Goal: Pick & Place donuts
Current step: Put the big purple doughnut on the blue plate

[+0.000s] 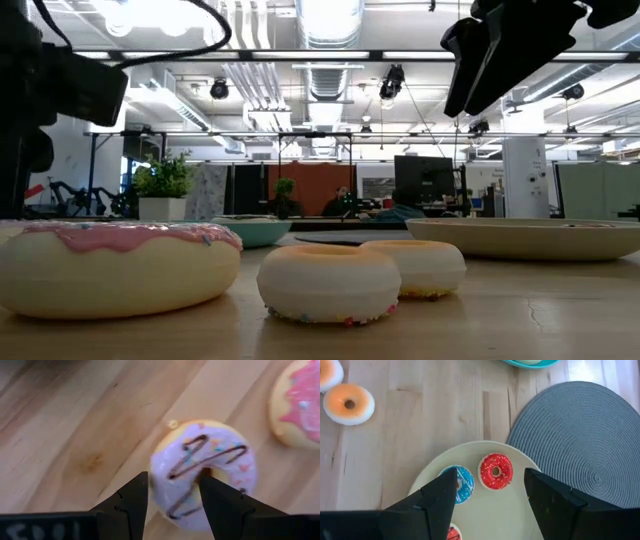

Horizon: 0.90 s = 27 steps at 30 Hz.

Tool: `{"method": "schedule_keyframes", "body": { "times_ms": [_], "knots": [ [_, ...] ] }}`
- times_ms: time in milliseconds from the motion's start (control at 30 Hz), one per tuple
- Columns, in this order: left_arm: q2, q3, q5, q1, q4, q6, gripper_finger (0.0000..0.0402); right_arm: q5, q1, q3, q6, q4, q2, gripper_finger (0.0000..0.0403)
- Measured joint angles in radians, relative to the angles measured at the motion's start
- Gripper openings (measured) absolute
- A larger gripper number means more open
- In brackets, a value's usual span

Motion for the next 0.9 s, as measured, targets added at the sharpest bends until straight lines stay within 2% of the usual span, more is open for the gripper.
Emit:
{"method": "schedule_keyframes", "body": {
  "times_ms": [133,367,467,600,667,767,900],
  "knots": [
    [0.032,0.000,0.038,0.000,0.004,-0.006,0.0152,0.000,0.000,0.000,-0.001,0.000,0.000,0.0224],
    [0.063,0.000,0.039,-0.001,0.010,0.000,0.0140,0.001,0.000,0.000,-0.003,-0.004,0.000,0.0224],
    [0.063,0.000,0.026,-0.002,0.011,0.001,0.0102,0.002,0.000,-0.001,-0.003,-0.010,0.000,0.0224],
    [0.044,0.000,0.018,0.003,0.005,0.001,0.0023,0.002,0.000,-0.001,-0.003,-0.010,0.000,0.0224],
    [0.019,-0.001,0.015,0.010,-0.011,0.001,0.0011,0.008,0.000,-0.001,-0.003,-0.012,0.000,0.0224],
    [-0.043,0.043,-0.003,0.033,-0.085,0.036,0.0005,0.026,0.000,-0.001,-0.003,-0.014,0.000,0.0224],
    [-0.136,0.130,-0.100,0.107,-0.332,0.138,0.0002,0.028,0.000,-0.001,-0.003,-0.016,-0.001,0.0224]
  ]
}}
